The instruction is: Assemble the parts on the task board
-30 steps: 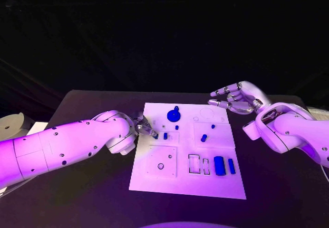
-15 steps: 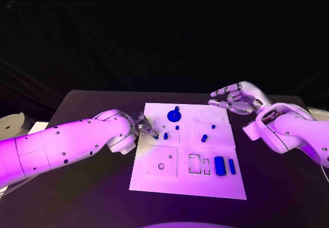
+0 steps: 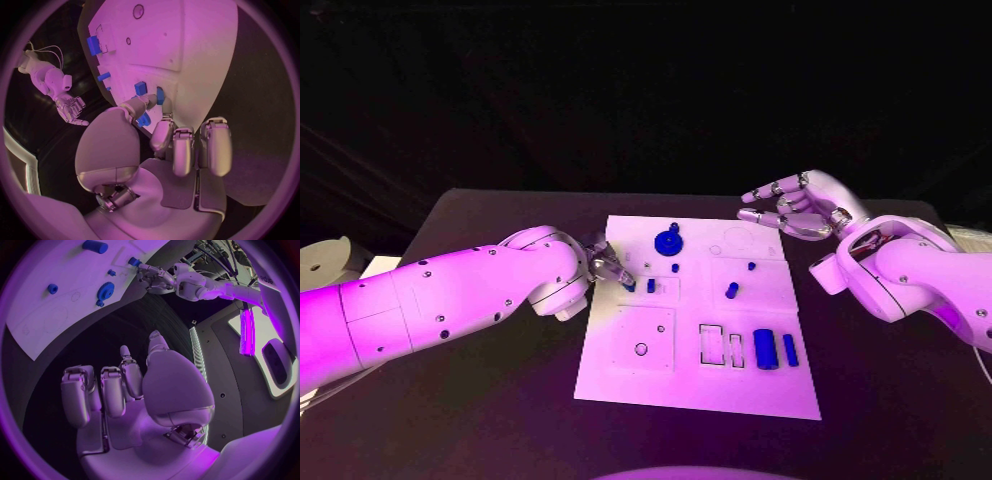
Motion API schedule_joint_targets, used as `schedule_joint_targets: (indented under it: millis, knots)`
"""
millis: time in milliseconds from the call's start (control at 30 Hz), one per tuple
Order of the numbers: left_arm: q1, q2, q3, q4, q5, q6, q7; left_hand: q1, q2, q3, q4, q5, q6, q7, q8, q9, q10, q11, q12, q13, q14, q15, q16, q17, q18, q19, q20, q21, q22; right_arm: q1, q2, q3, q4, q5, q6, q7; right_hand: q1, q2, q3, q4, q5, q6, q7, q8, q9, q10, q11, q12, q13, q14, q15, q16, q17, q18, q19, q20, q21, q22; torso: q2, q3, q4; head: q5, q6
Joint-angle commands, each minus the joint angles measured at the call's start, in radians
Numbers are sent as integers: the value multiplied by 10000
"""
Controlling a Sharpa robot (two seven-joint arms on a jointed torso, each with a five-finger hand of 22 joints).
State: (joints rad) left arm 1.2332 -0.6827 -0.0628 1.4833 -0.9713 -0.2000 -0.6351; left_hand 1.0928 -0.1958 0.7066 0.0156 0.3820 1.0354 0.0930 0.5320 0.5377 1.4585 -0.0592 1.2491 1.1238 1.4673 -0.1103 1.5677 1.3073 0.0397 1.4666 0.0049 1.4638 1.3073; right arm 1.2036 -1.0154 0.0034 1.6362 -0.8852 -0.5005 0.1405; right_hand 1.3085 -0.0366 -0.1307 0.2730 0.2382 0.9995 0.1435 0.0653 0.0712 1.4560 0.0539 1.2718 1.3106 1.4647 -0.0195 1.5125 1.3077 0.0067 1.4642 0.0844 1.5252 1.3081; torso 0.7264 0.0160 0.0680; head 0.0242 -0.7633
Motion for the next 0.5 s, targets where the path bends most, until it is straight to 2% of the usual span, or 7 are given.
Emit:
schedule_joint_targets:
  millis: [33, 500]
  knots:
    - [-92, 122, -80, -8, 69, 963, -45, -1, 169, -92, -3, 52, 1202, -1060, -40, -1, 265, -169, 51, 43, 1035, -62, 31, 2635, -170, 765, -76, 64, 2238, -2, 10, 1, 14, -48, 77, 92, 37, 60, -55, -11, 57, -2, -17, 9, 16, -75, 20, -53, 1033, 829, 15, -51, 1610, 132, 624, 35, -47, 1855, -7, -2, 6, -5, 3]
    - [13, 177, -78, -48, -268, 1308, -94, -235, 364, -403, 96, 40, 1379, -1102, -103, -31, 345, -192, 119, 204, 1035, -69, 31, 2635, -187, 787, -63, 138, 2276, -2, 14, 1, 4, -48, 79, 97, 58, 63, -62, -24, 94, -2, -17, 9, 16, -78, 19, -58, 1029, 827, 14, -57, 1602, 134, 620, 35, -52, 1847, -4, -6, 21, -8, -4]
